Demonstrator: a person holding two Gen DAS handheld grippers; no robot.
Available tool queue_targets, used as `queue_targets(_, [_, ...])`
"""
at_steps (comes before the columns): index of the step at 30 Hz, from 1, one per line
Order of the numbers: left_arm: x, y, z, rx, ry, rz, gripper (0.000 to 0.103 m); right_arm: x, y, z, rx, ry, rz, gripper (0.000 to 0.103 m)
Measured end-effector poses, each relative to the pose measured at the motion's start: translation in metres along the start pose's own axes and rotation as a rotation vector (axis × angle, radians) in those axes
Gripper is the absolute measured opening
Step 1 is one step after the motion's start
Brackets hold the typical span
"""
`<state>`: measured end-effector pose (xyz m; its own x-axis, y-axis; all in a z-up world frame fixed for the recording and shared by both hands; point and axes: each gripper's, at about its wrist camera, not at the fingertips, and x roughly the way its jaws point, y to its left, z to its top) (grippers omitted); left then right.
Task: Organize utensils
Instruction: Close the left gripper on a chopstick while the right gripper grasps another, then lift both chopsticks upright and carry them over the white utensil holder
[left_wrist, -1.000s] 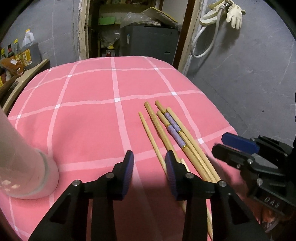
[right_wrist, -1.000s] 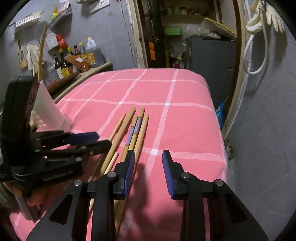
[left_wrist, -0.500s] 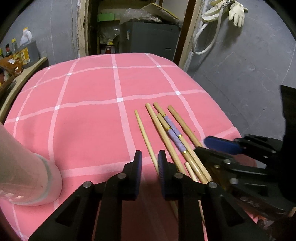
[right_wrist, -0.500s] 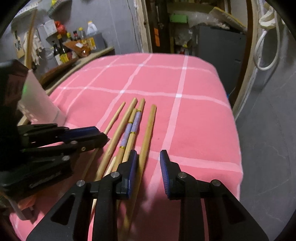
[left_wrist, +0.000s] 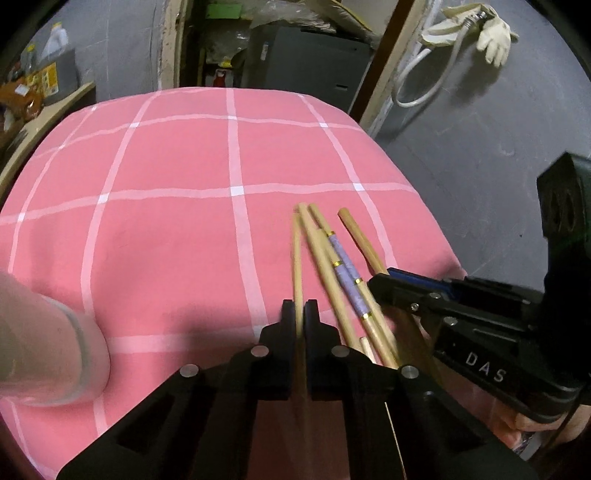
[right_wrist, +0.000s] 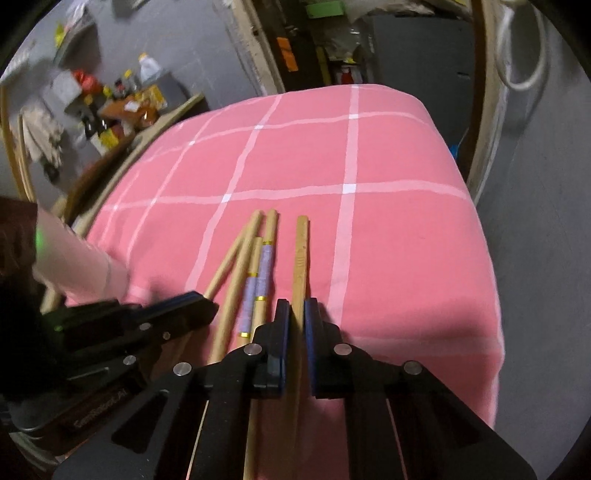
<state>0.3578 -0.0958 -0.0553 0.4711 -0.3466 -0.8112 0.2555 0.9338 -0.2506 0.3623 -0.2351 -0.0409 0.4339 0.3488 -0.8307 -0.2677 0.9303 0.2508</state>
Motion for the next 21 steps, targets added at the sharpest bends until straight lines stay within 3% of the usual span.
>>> queue_targets(5, [-0.015,0.003,-0.007,-0.007,-0.032,-0.016,0.002,-0.017,0.001,-0.010,0.044,-0.061,0.045,0.005])
queue_targets(9, [-0.041,0.005,-0.015,0.001,-0.126,-0.032,0.002,-0.044,0.008,-0.020,0.044,-0.162,0.077,0.005])
queue_targets(14, [-0.087,0.003,-0.027,0.014,-0.328,-0.055,0.002,-0.081,0.029,-0.040,-0.001,-0.359,0.117,0.005])
queue_targets(21, [-0.143,0.009,-0.034,-0.008,-0.545,-0.051,0.002,-0.117,0.065,-0.050,-0.081,-0.664,0.194,0.005])
